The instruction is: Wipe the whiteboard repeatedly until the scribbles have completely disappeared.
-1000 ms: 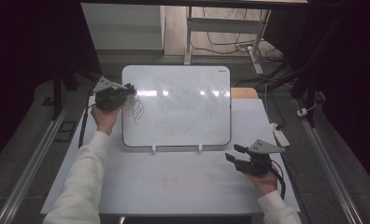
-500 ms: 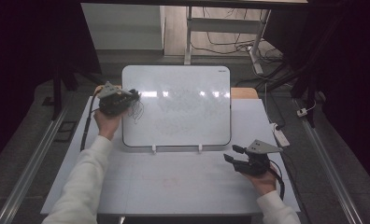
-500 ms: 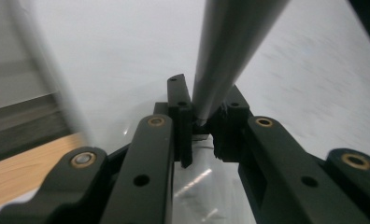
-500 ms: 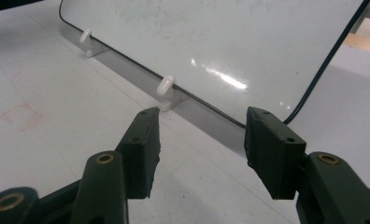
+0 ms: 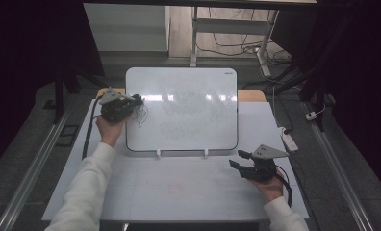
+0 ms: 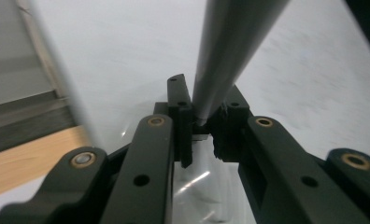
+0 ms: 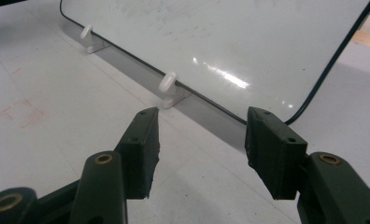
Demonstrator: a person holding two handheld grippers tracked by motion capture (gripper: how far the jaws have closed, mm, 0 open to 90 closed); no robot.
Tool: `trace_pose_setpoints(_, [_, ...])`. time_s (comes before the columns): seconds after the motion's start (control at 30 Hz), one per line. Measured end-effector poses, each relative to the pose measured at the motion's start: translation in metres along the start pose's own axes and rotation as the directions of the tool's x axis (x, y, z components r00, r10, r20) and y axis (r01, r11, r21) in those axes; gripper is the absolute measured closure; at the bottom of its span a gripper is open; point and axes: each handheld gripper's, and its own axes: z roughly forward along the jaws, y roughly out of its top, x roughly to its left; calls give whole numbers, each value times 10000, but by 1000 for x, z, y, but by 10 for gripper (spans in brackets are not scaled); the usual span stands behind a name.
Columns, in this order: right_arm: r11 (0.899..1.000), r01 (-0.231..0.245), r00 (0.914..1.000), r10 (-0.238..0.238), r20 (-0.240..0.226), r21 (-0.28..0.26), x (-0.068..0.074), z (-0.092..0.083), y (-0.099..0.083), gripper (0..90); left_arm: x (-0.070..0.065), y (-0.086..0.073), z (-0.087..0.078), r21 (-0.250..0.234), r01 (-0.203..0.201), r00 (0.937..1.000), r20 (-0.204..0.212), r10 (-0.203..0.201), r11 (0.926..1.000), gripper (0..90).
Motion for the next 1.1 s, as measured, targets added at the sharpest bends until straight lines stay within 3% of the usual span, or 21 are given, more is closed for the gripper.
trace_pose_setpoints(0.03, [10000, 0, 10000, 0, 0, 0, 0, 0, 0, 444, -3, -1, 2, -4, 3, 9999, 117, -3, 10000, 781])
trace_pose_setpoints(0.13, [10000, -82, 10000, 82, 24, 29, -1, 0, -1, 443, -4, 5, 2, 8, -325, 9993, -183, 325, 9995, 781])
trace_pose_setpoints(0.2, [9999, -102, 9999, 102, 55, 29, -2, 0, -1, 443, 10, 10, -6, -135, -41, 9977, -682, 32, 9999, 781])
trace_pose_setpoints(0.3, [9999, -150, 9999, 150, 53, -7, -3, -1, -1, 443, 23, 8, -16, -151, 289, 9964, -798, -300, 9995, 781])
trace_pose_setpoints(0.37, [10000, -96, 10000, 96, -8, 9, -1, 1, -1, 443, 17, 4, -16, -30, 124, 9968, -790, -126, 9999, 781])
trace_pose_setpoints(0.5, [9998, -96, 9999, 97, -95, 165, 0, 4, -3, 441, -13, -8, -1, 285, -448, 9990, 8, 448, 9986, 781])
trace_pose_setpoints(0.57, [9997, -76, 9999, 78, -72, 214, 0, 5, -4, 440, -18, -6, 1, 379, -872, 9961, -96, 876, 9955, 781])
trace_pose_setpoints(0.6, [9997, -76, 9999, 78, -72, 214, 0, 5, -4, 440, -16, -5, 0, 375, -865, 9961, -128, 870, 9955, 781])
trace_pose_setpoints(0.63, [9998, -129, 9999, 130, -46, 152, -1, 3, -3, 440, -9, -2, -3, 306, -699, 9972, -241, 706, 9971, 781])
trace_pose_setpoints(0.7, [9998, -152, 9999, 152, -30, 113, -2, 3, -4, 440, 12, 4, -13, -4, 58, 9968, -802, -58, 10000, 781])
trace_pose_setpoints(0.73, [9998, -152, 9999, 152, -30, 113, -2, 3, -4, 440, 21, 5, -17, -153, 401, 9952, -889, -413, 9991, 781])
trace_pose_setpoints(0.8, [9998, -155, 9999, 155, -27, 104, -2, 3, -4, 440, 30, 5, -22, -291, 703, 9925, -978, -728, 9971, 781])
trace_pose_setpoints(0.87, [9998, -132, 9999, 133, -55, 139, -1, 4, -4, 440, 26, 4, -21, -255, 574, 9929, -1029, -597, 9980, 781])
trace_pose_setpoints(1.03, [9998, -78, 9999, 80, -116, 191, 1, 6, -4, 440, -1, -1, -1, 8, 193, 9997, -144, -193, 9998, 781])
trace_pose_setpoints(1.1, [9998, -55, 9999, 57, -107, 182, 1, 6, -4, 439, -8, 0, 2, 65, -174, 9997, -187, 175, 9998, 781])
